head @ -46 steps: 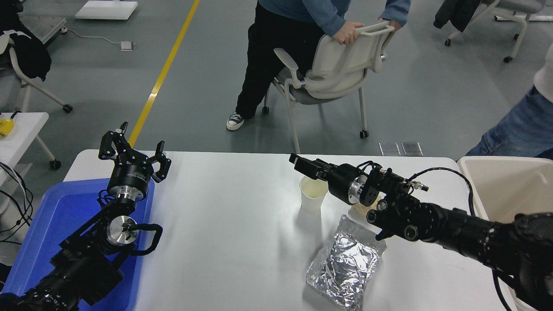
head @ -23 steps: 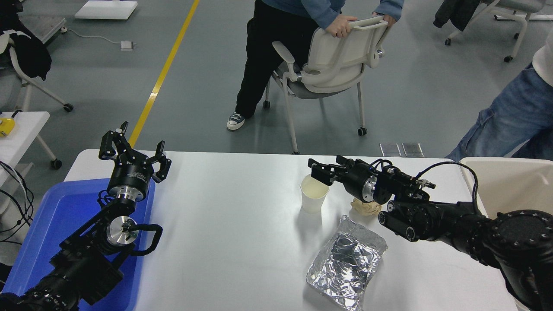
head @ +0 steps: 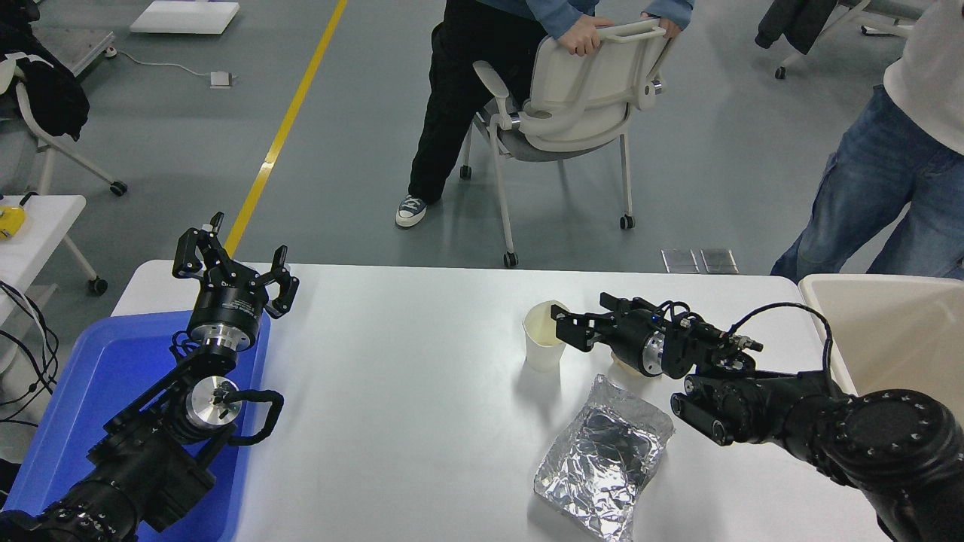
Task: Dispose of the paper cup in the dustbin
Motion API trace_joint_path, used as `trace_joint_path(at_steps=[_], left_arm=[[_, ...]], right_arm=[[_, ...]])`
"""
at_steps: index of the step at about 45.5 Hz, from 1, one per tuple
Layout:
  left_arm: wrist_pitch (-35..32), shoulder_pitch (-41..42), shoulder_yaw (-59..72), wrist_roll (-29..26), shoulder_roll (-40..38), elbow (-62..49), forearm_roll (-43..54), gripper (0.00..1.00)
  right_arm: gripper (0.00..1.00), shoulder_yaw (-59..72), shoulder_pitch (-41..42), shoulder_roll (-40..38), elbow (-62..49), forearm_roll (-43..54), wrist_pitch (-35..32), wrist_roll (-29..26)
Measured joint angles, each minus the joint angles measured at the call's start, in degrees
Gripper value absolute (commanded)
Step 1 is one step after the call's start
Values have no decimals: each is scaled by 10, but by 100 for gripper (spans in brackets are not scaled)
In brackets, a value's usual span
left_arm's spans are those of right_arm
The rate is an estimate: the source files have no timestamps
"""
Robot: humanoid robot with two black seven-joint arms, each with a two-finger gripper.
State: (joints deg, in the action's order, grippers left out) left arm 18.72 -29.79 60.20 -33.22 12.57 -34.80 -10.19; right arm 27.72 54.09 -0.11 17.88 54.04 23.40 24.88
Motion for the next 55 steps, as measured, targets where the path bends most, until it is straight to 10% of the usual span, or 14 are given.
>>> trace_joint_path(at_steps=[30, 37, 47, 55], left_arm=[[0, 0, 0, 0, 0, 0, 0, 100], [0, 0, 0, 0, 0, 0, 0, 100], [0, 0, 0, 0, 0, 0, 0, 100], [0, 0, 0, 0, 0, 0, 0, 100]], right_arm=[[86, 33, -14, 1, -6, -1, -4, 7], [73, 38, -15, 1, -7, -1, -7, 6], [21, 42, -13, 1, -7, -2, -11, 6], [0, 43, -12, 1, -7, -2, -19, 6]])
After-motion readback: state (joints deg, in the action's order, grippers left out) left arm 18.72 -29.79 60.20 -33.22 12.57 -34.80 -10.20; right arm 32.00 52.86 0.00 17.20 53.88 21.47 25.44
